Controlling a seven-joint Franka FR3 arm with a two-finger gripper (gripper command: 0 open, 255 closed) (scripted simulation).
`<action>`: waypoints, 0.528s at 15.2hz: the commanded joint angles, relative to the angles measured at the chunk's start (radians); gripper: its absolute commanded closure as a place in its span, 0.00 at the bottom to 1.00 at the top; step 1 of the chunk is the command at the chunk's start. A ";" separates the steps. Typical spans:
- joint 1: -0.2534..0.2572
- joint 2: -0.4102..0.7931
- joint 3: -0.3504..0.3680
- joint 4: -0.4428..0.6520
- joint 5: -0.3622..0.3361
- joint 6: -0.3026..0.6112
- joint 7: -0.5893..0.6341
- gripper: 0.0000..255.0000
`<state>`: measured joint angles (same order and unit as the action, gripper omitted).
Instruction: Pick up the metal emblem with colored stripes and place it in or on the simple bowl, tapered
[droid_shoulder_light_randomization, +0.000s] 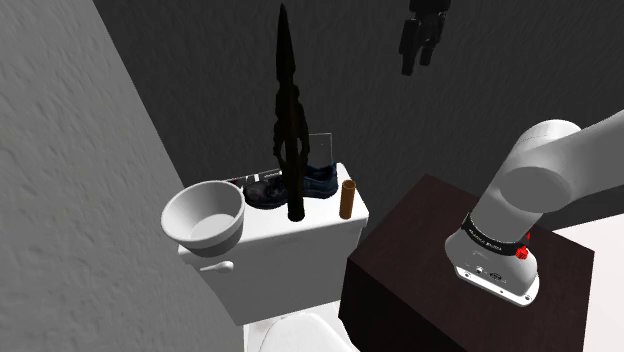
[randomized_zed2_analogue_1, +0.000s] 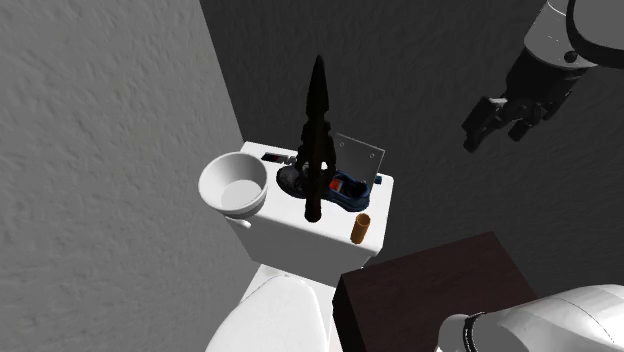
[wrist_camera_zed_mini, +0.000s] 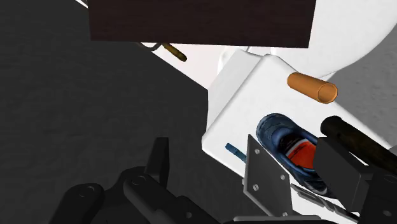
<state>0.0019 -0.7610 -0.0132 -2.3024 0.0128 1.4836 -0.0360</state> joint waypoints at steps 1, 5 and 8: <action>0.000 0.000 0.000 0.000 0.000 0.000 0.000 0.00; 0.036 0.103 0.022 -0.009 -0.004 0.125 -0.046 0.00; 0.062 0.187 0.041 -0.004 -0.009 0.213 -0.079 0.00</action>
<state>0.0553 -0.5976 0.0218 -2.3005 0.0061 1.6621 -0.1028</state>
